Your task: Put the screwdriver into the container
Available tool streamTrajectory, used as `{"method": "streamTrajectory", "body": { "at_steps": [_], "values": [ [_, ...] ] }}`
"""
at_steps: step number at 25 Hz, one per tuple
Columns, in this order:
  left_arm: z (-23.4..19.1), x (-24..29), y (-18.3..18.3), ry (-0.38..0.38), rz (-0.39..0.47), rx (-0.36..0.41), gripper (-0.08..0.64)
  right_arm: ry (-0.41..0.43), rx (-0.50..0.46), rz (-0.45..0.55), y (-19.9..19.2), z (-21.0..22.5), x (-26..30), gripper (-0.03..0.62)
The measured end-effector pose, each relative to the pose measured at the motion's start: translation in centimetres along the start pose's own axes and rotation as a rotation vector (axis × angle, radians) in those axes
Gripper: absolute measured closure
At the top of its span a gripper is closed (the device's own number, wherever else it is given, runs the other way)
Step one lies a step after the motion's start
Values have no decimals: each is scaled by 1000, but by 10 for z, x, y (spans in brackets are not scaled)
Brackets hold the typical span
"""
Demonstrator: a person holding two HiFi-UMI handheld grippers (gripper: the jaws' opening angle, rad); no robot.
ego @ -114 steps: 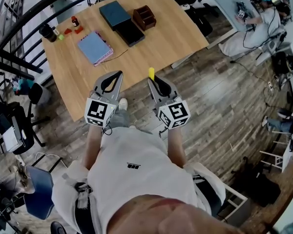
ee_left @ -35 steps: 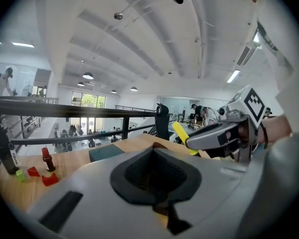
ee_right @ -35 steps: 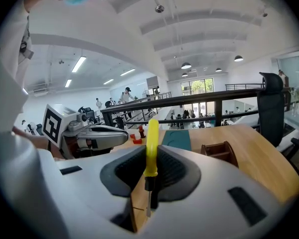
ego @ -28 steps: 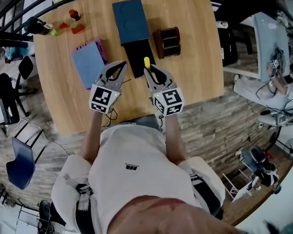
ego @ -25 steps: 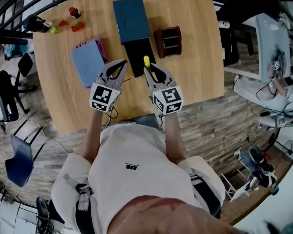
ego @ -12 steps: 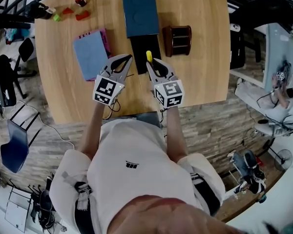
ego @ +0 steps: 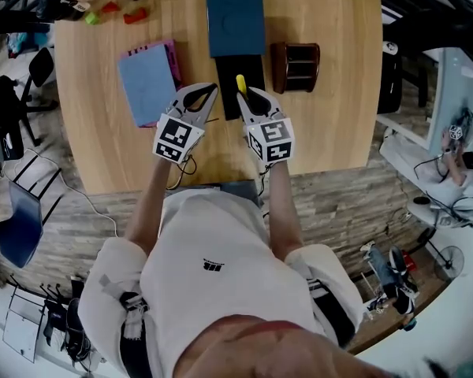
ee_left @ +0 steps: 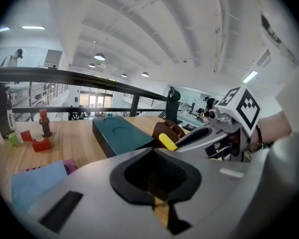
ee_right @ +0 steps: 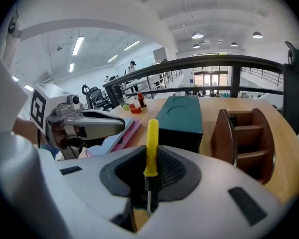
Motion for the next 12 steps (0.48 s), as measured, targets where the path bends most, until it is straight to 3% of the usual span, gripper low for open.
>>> {"method": "streamTrajectory", "body": {
  "at_steps": [12],
  "values": [
    [-14,23,-7,-6,-20,-41,556,-2,-47,-106,-4,16,39,532]
  ]
}}
Point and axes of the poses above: the fingertips, and each gripper's own axes: x forward along the fingers, z to its right, y out of its top, the point moved 5 cm from there along -x, backward along the fingers, and after that the axes turned 10 degrees about -z, right-handed, at the moved point
